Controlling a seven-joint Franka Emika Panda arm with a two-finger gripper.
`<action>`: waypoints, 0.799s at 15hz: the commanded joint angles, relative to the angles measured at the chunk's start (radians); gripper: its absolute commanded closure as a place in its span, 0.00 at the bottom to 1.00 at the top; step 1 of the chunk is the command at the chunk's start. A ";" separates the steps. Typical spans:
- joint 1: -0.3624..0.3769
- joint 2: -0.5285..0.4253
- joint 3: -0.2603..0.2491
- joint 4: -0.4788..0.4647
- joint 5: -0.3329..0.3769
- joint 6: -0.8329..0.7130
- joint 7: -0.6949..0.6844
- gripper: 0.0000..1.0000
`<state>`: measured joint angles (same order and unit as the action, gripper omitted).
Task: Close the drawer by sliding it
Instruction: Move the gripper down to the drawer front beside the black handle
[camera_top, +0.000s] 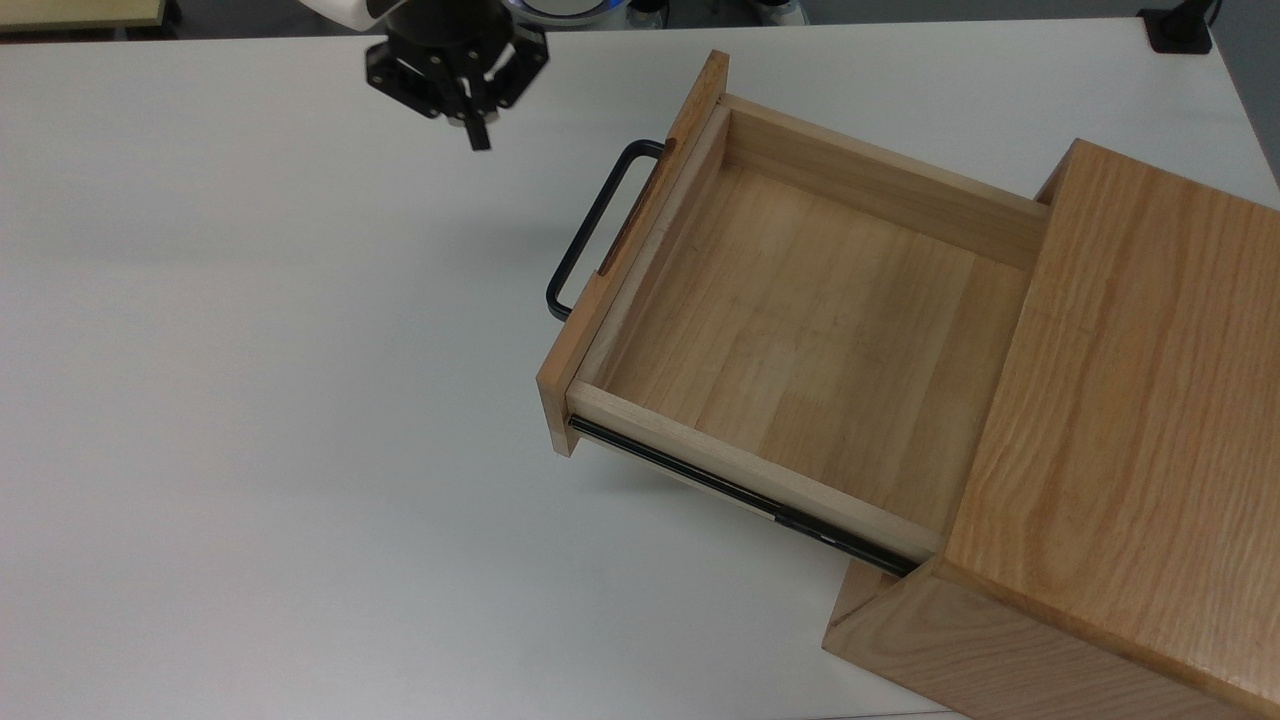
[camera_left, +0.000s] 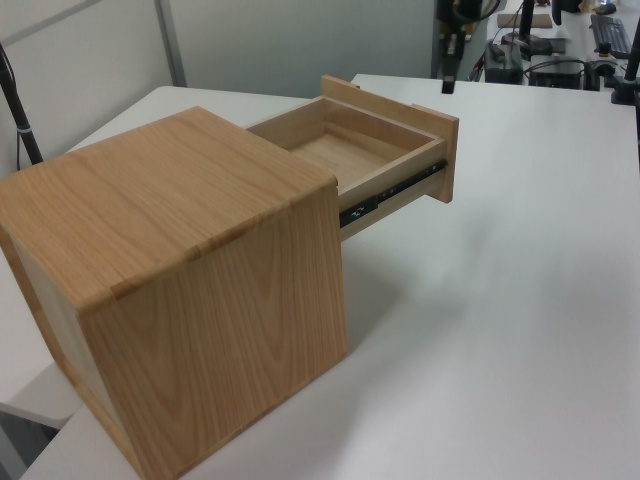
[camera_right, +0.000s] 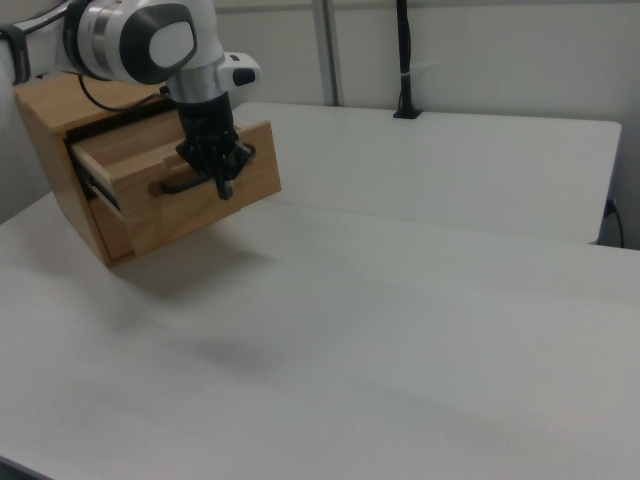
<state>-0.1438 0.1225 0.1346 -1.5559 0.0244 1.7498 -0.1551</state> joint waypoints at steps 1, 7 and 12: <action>0.049 0.029 -0.004 -0.016 0.017 0.106 0.242 1.00; 0.066 0.065 -0.004 -0.019 0.054 0.163 0.361 1.00; 0.084 0.132 0.011 -0.016 0.072 0.223 0.483 1.00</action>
<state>-0.0765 0.2284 0.1415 -1.5585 0.0770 1.9264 0.2569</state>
